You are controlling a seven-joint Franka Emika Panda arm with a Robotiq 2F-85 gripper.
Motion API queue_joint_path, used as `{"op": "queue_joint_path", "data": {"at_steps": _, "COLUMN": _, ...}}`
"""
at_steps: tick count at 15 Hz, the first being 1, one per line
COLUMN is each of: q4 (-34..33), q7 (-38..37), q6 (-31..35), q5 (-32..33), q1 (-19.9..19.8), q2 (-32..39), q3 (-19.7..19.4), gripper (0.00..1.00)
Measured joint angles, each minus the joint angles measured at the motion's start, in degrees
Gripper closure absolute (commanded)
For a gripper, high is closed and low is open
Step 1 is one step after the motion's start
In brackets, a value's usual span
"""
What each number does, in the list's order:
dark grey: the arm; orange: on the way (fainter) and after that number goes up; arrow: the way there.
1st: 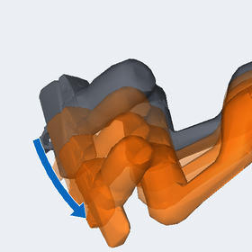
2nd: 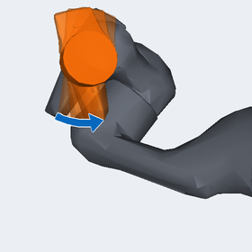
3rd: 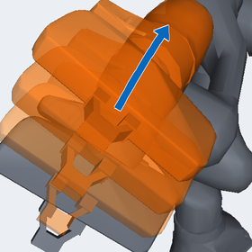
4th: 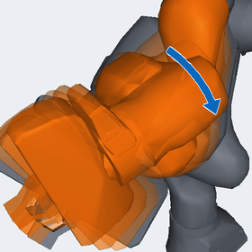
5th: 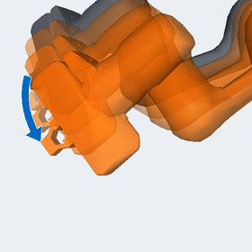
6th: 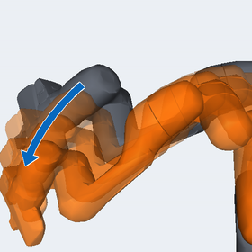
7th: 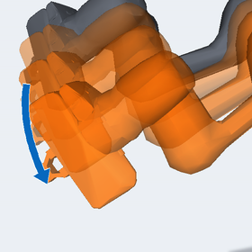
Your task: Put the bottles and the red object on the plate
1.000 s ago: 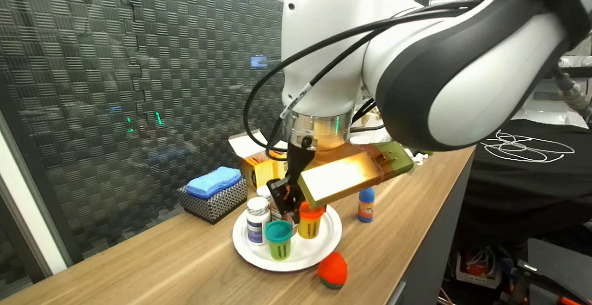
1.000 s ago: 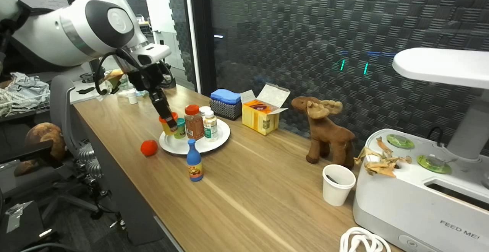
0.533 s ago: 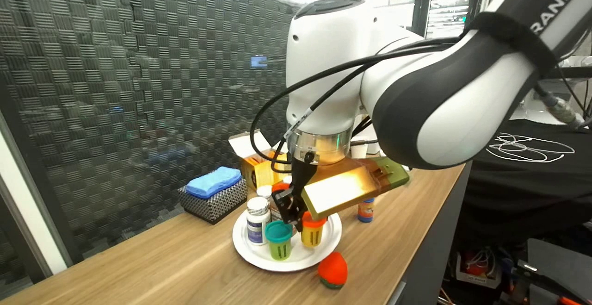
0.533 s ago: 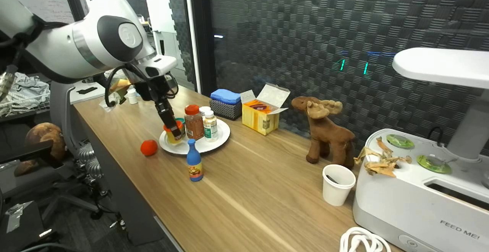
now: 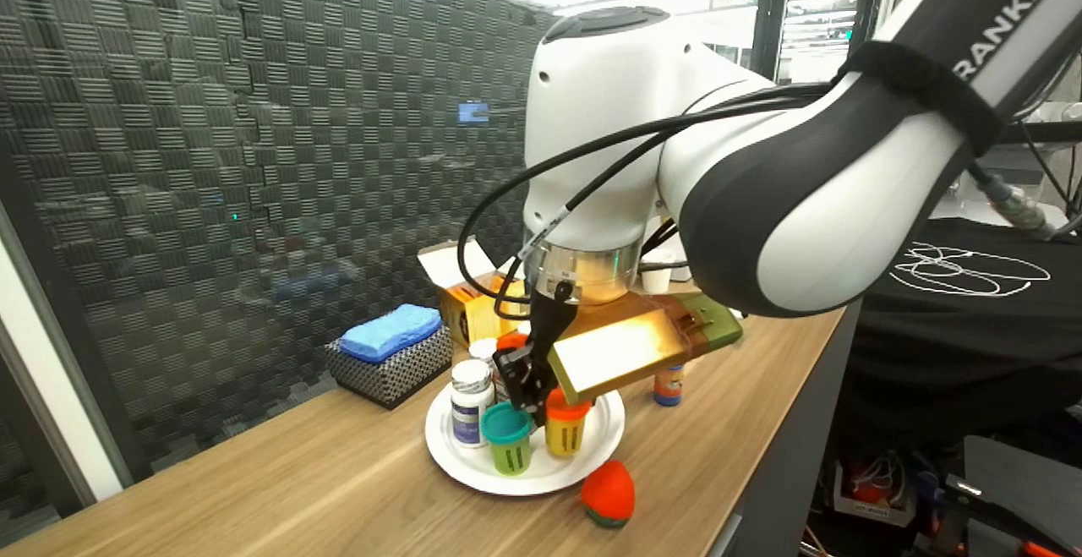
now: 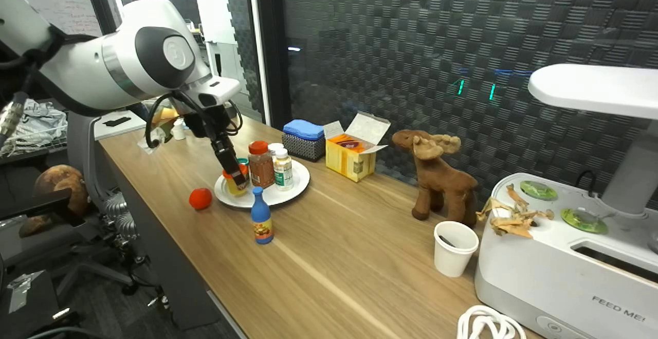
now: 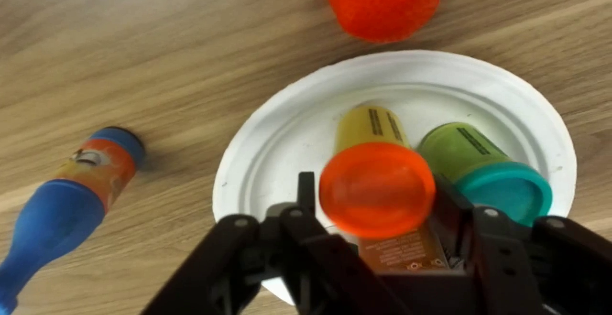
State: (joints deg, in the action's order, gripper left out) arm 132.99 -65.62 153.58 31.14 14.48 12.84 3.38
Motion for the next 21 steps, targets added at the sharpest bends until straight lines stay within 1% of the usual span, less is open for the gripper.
{"op": "queue_joint_path", "data": {"at_steps": 1, "q4": 0.0, "q7": 0.0, "q6": 0.2, "q5": 0.0, "q1": 0.0, "q2": 0.0, "q3": 0.0, "gripper": 0.00}}
{"op": "queue_joint_path", "data": {"at_steps": 7, "q4": 0.4, "q7": 0.0, "q6": 1.6, "q5": 0.0, "q1": -0.1, "q2": -0.8, "q3": -0.4, "gripper": 0.00}}
{"op": "queue_joint_path", "data": {"at_steps": 13, "q4": 2.4, "q7": 0.0, "q6": 2.3, "q5": 0.0, "q1": -0.9, "q2": -4.5, "q3": -0.9, "gripper": 0.00}}
{"op": "queue_joint_path", "data": {"at_steps": 16, "q4": 2.9, "q7": 1.4, "q6": -3.7, "q5": 0.0, "q1": -2.1, "q2": -7.2, "q3": -1.3, "gripper": 0.00}}
{"op": "queue_joint_path", "data": {"at_steps": 21, "q4": 2.5, "q7": 4.9, "q6": -13.7, "q5": 0.1, "q1": -5.4, "q2": -11.9, "q3": -1.4, "gripper": 0.00}}
